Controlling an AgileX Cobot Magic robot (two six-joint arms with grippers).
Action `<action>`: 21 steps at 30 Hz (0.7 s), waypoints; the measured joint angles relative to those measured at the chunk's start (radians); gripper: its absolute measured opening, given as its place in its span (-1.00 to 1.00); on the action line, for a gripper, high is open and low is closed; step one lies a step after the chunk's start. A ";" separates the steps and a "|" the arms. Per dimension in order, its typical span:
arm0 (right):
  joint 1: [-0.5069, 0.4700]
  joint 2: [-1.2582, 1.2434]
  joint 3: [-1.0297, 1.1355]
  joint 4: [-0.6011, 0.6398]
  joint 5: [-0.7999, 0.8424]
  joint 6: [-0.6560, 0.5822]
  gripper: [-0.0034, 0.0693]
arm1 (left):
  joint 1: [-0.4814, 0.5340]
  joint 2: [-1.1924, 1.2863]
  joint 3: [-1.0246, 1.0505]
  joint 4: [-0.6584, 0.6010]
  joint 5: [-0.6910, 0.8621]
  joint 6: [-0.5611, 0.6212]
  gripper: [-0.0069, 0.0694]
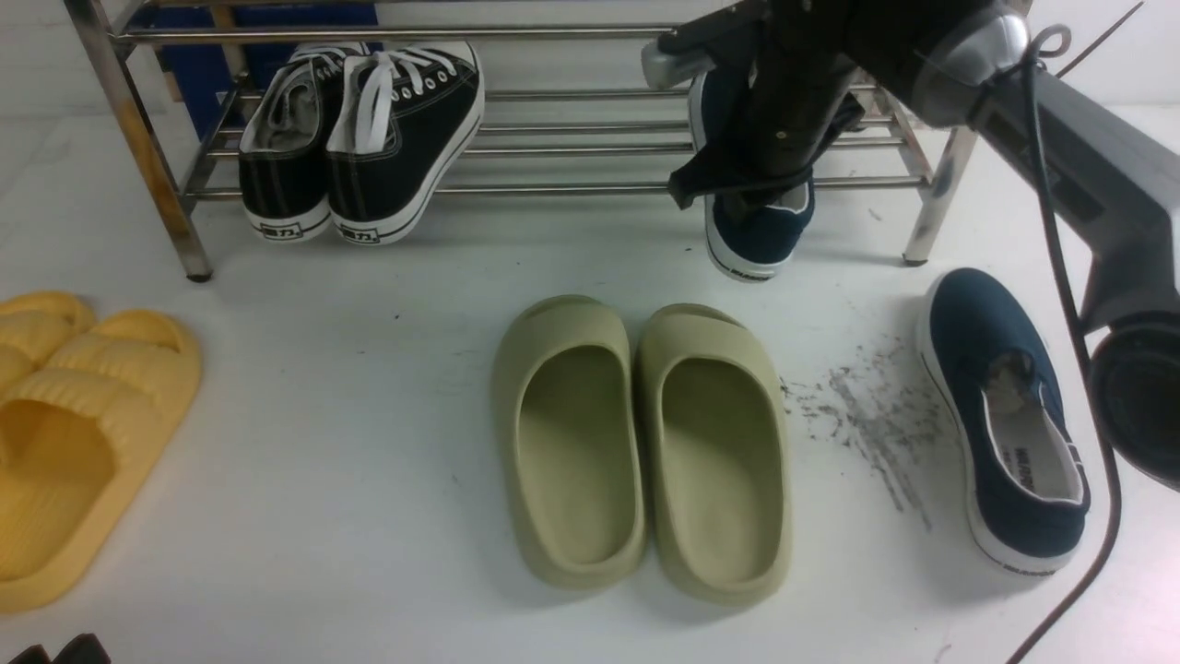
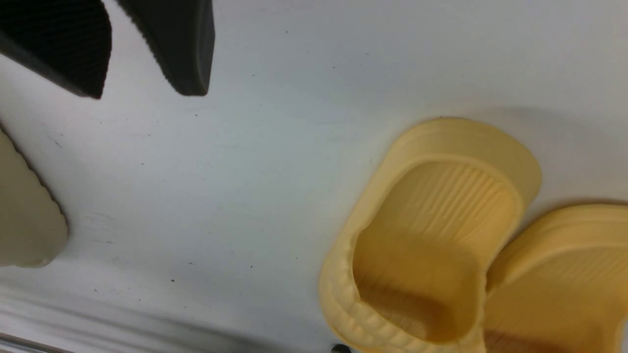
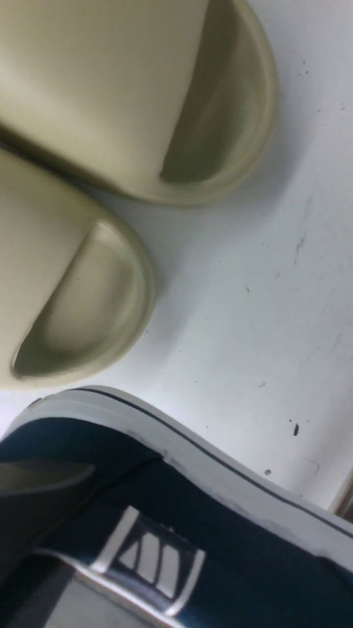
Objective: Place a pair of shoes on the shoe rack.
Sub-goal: Use the right arm to put a shoe into the shoe rack
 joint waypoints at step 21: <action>0.000 0.000 -0.001 0.018 -0.028 -0.027 -0.77 | 0.000 0.000 0.000 0.000 0.000 0.000 -0.19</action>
